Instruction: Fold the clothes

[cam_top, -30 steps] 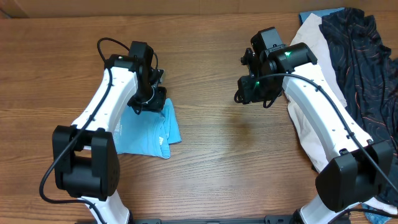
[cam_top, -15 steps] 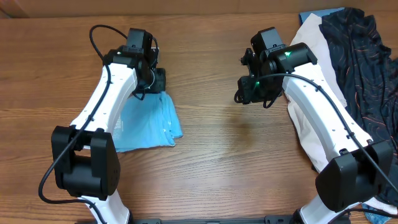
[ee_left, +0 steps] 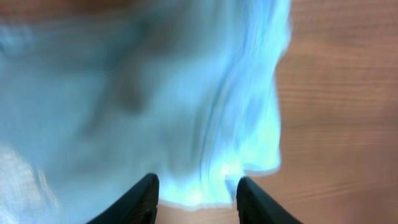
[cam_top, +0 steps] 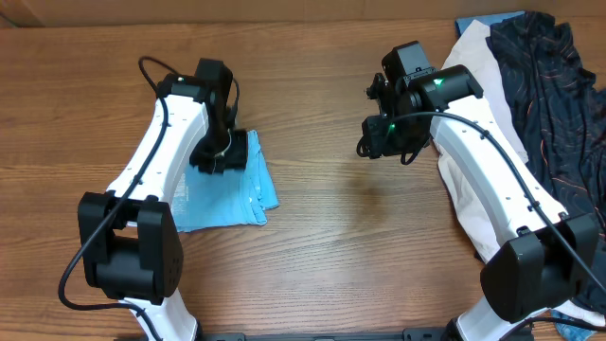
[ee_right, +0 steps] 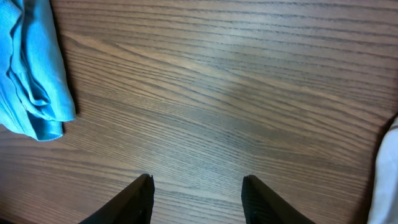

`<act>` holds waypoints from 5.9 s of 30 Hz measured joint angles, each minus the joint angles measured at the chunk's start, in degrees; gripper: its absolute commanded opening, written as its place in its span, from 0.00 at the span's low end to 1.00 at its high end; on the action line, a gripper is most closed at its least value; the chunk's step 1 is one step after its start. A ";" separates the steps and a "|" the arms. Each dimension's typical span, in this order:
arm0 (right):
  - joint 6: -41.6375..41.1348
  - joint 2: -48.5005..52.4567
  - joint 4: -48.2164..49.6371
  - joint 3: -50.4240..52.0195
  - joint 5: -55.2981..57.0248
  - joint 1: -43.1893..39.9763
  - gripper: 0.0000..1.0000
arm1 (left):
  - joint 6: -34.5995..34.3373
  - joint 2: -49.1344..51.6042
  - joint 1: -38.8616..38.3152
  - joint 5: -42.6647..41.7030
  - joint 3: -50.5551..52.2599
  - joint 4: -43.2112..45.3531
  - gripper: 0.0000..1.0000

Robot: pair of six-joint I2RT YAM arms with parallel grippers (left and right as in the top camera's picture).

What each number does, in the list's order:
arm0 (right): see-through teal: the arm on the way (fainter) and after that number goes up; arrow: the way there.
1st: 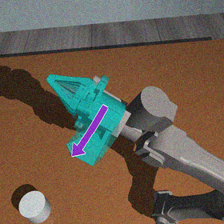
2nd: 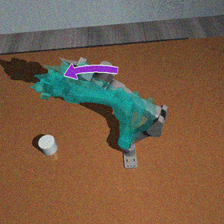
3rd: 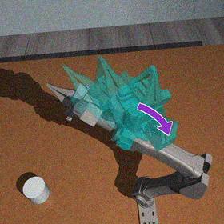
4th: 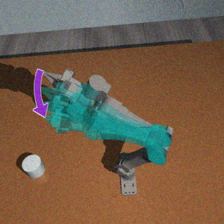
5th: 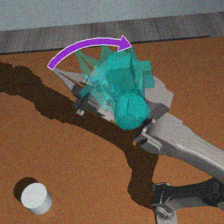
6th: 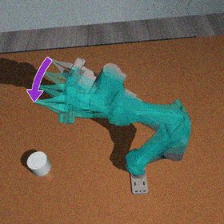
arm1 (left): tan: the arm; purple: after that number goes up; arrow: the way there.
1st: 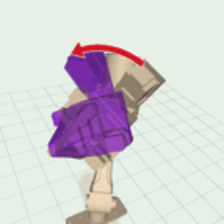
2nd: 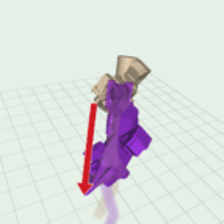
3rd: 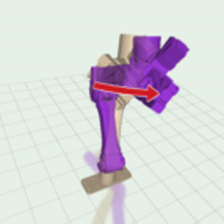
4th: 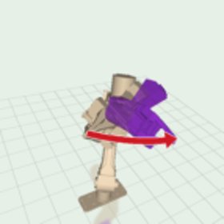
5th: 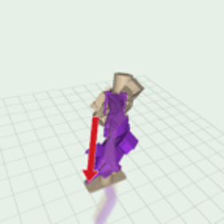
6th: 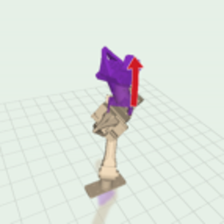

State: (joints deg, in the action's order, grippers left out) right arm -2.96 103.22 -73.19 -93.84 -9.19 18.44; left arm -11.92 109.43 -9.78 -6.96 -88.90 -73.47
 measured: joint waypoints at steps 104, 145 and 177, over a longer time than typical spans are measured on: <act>-0.02 21.05 12.07 -6.19 2.10 23.93 0.09 | -4.37 -3.06 27.28 6.62 0.79 5.77 0.56; -7.15 20.31 4.57 -5.60 -16.26 22.82 0.45 | 15.91 -3.06 13.86 -11.63 0.81 16.00 0.59; -16.31 18.97 13.57 -0.61 -7.87 20.70 0.04 | 22.84 8.07 5.62 -14.49 1.20 18.71 0.11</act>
State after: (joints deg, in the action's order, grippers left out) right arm -19.27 122.19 -59.61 -94.45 -17.06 39.13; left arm 10.92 117.49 -4.16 -21.45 -87.70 -54.76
